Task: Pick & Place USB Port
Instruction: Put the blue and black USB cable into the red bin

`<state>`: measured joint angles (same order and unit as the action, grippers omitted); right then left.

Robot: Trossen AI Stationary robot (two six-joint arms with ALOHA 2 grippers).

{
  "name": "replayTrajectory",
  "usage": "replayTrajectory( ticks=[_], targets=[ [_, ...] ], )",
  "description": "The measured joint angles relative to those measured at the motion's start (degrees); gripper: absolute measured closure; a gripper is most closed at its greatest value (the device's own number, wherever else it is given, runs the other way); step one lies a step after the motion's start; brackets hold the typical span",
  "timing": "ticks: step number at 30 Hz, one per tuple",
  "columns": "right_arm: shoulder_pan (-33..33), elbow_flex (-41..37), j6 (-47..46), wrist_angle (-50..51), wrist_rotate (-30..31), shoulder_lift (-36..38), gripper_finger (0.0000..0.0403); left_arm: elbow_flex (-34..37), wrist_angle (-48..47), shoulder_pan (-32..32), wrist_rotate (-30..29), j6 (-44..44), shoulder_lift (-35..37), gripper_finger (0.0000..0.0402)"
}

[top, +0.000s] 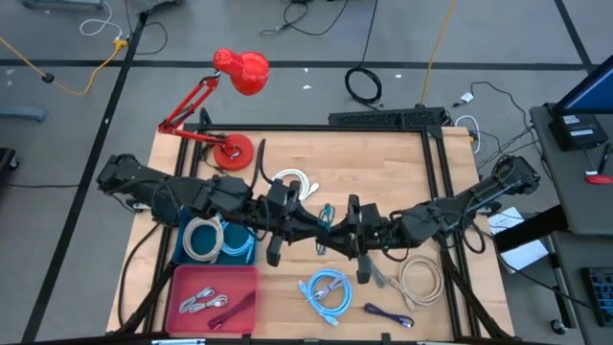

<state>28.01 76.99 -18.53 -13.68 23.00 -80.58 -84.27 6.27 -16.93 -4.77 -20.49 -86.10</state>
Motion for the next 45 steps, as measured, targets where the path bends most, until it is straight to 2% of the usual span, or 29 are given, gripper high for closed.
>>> replayTrajectory(
  ticks=[3, 8, 11, 14, 19, 22, 28, 33, 36, 45],
  targets=[
    [0.36, 0.00, -0.14, -4.29, -3.99, -0.01, 0.0318, 0.00, 0.26, -0.09, 0.21, 0.46, 1.71, 0.0378],
    [3.21, 0.05, -0.54, -12.05, -12.70, 0.06, 0.0266, -0.02, -6.20, 0.03, 3.77, -0.10, 6.59, 0.0378],
    [5.24, 0.17, -0.21, -17.24, -16.50, 0.29, 0.0244, 0.00, -17.54, -0.75, 6.47, -2.45, 9.16, 0.0378],
    [6.59, 0.15, 1.73, -19.55, -15.67, 0.47, 0.0231, 0.04, -30.23, -3.51, 9.60, -6.96, 11.03, 0.0378],
    [7.48, 0.12, 3.41, -19.27, -15.64, 2.61, 0.0228, 0.57, -57.07, -14.38, 10.60, -19.76, 10.67, 0.0378],
    [7.36, 0.17, 3.58, -17.29, -15.06, 3.46, 0.0233, 3.05, -66.41, -21.96, 10.61, -28.50, 8.92, 0.0378],
    [7.29, 0.09, 5.90, -14.59, -10.88, 3.97, 0.0240, 13.06, -64.94, -34.42, 6.68, -44.80, 6.54, 0.0378],
    [6.04, 0.09, 5.81, -12.66, -10.73, 3.87, 0.0240, 19.73, -62.22, -39.92, 4.70, -51.00, 2.67, 0.0375],
    [5.43, 0.09, 5.50, -12.18, -9.27, 3.87, 0.0242, 21.64, -62.32, -41.37, 5.34, -50.45, -0.19, 0.0378],
    [3.63, 0.09, 2.12, -9.65, -9.29, 3.89, 0.0242, 21.92, -70.08, -41.01, 6.04, -37.94, -7.78, 0.0374]
  ],
)
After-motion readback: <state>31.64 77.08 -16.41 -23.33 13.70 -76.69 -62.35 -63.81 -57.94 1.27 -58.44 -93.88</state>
